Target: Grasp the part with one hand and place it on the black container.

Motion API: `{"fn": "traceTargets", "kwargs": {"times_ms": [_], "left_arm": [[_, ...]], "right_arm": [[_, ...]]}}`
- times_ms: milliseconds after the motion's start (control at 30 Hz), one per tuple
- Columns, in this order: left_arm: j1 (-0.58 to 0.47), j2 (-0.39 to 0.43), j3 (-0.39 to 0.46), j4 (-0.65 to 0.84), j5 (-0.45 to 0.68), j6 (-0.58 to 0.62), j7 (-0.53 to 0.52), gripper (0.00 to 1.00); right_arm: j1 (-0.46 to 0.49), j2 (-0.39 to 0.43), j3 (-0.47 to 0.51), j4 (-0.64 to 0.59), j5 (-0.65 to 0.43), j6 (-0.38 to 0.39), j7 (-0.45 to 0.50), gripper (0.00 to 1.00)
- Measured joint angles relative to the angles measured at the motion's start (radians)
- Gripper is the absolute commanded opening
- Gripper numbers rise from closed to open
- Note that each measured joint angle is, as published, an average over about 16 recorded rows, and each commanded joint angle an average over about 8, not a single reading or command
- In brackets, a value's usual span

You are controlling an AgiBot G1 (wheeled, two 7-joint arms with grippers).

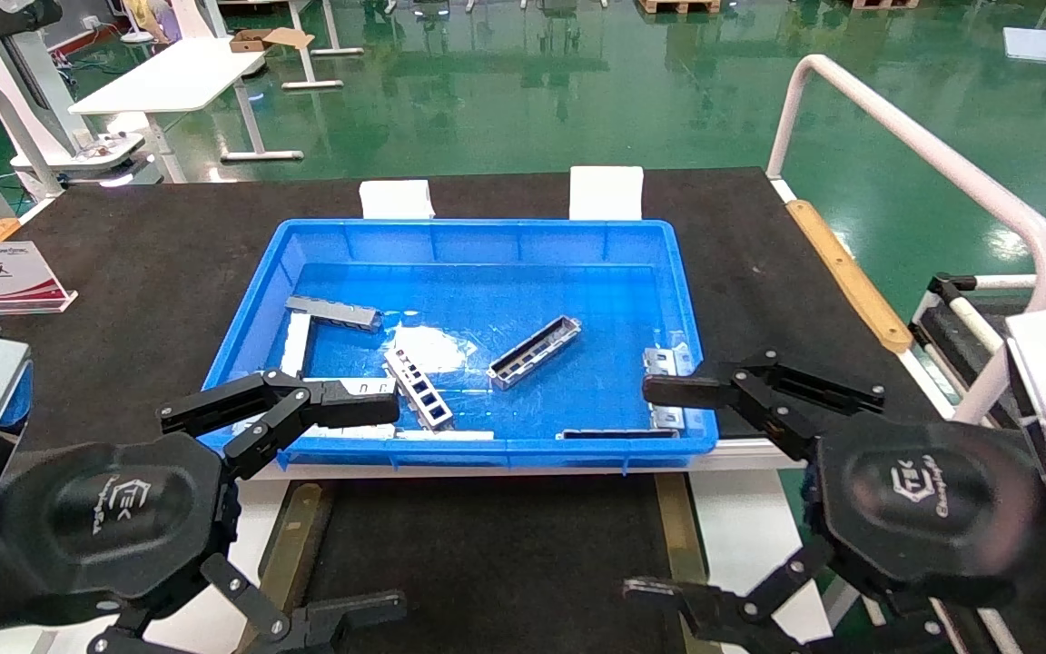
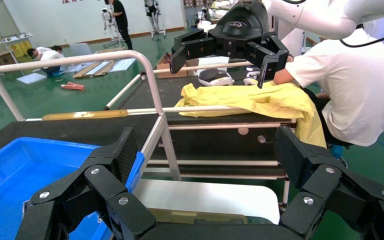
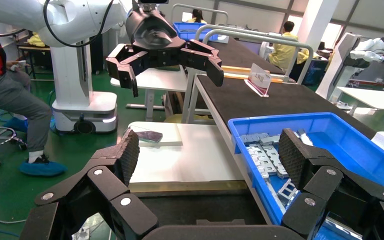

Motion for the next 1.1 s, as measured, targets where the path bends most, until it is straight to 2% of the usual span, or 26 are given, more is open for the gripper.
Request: {"fn": "traceTargets", "kwargs": {"times_ms": [733,1100], "left_arm": [[-0.008,0.012,0.007,0.005,0.02,-0.015,0.002,1.0],[-0.059,0.104,0.062,0.048,0.127,-0.106,-0.009,1.0]], "right_arm": [[0.0,0.0,0.0,0.0,0.0,0.0,0.0,1.0],[0.0,0.0,0.0,0.0,0.0,0.0,0.0,1.0]]}}
